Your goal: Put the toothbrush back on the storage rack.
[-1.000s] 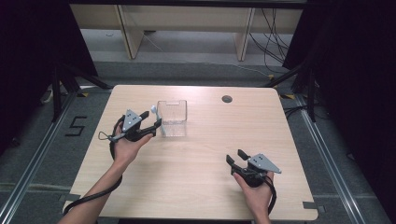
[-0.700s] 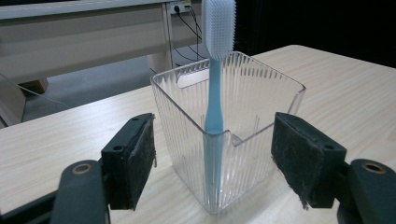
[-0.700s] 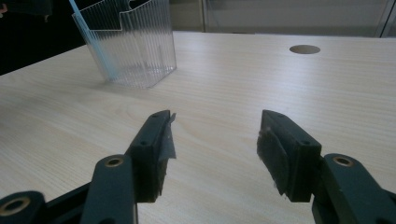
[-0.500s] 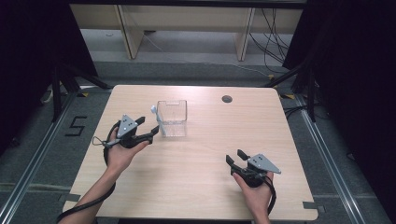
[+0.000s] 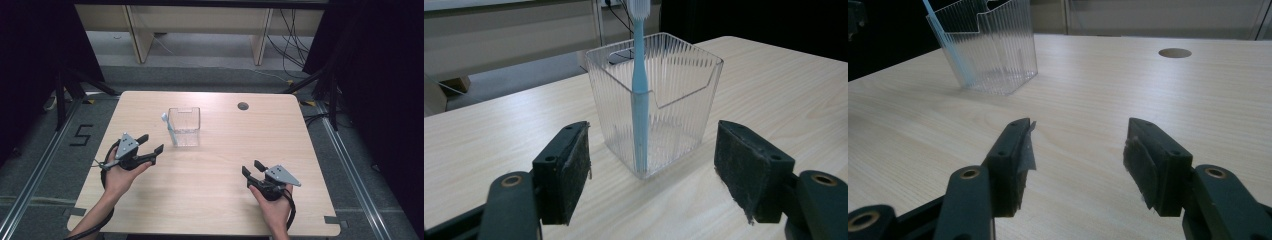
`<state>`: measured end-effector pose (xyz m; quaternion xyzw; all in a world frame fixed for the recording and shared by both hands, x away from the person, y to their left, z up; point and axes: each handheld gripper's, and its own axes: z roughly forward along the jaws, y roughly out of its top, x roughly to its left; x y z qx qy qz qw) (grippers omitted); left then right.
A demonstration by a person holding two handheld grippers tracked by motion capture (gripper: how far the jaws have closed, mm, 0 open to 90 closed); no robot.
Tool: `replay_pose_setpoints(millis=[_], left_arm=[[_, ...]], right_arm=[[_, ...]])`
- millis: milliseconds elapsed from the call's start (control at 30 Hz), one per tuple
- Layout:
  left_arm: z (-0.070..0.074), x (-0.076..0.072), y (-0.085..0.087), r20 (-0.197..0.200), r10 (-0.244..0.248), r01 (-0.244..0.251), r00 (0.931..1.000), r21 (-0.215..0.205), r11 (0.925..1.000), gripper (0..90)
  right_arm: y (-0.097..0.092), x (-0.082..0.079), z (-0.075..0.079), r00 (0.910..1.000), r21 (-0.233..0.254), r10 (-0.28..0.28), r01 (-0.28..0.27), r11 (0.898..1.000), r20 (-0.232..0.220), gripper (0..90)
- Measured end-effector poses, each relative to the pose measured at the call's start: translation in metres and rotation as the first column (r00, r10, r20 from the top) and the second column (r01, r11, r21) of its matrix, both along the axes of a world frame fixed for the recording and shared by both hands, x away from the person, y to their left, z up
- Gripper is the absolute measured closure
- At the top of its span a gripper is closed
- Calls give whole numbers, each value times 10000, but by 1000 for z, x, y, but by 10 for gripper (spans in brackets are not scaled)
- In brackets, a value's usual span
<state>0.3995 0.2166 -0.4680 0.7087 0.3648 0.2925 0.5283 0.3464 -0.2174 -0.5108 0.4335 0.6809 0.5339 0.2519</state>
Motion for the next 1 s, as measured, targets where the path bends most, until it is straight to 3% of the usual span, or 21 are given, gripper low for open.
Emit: replay_pose_setpoints(millis=[33,67,167,200,300,600,933,1000], left_arm=[[-1,-2,1,19,-21,21,10000,39,10000,298],[-2,-3,2,2,0,0,10000,55,10000,298],[-8,-8,6,-10,2,-2,10000,-38,10000,298],[-9,-10,8,-105,48,-47,9999,63,10000,298],[-14,-14,11,-148,33,-32,9999,74,10000,298],[-32,-27,26,-370,-28,31,9993,88,10000,298],[-44,-37,36,-184,246,-250,9995,-194,9995,296],[-48,-38,36,-30,205,-206,9998,-375,9991,296]], right_arm=[[0,-1,1,9998,-192,-197,196,9996,-80,448],[0,0,0,9998,-156,-172,173,9997,71,448],[4,-2,0,9993,133,-247,251,9996,-277,448],[2,-1,0,9998,-170,-214,215,9996,11,448],[1,0,0,9998,-175,-190,191,9997,60,448],[0,-1,1,9997,-283,-226,224,9993,-64,448],[1,-2,1,9994,-130,-260,257,9996,-216,448],[1,0,-1,9999,-62,-145,146,9999,56,448]])
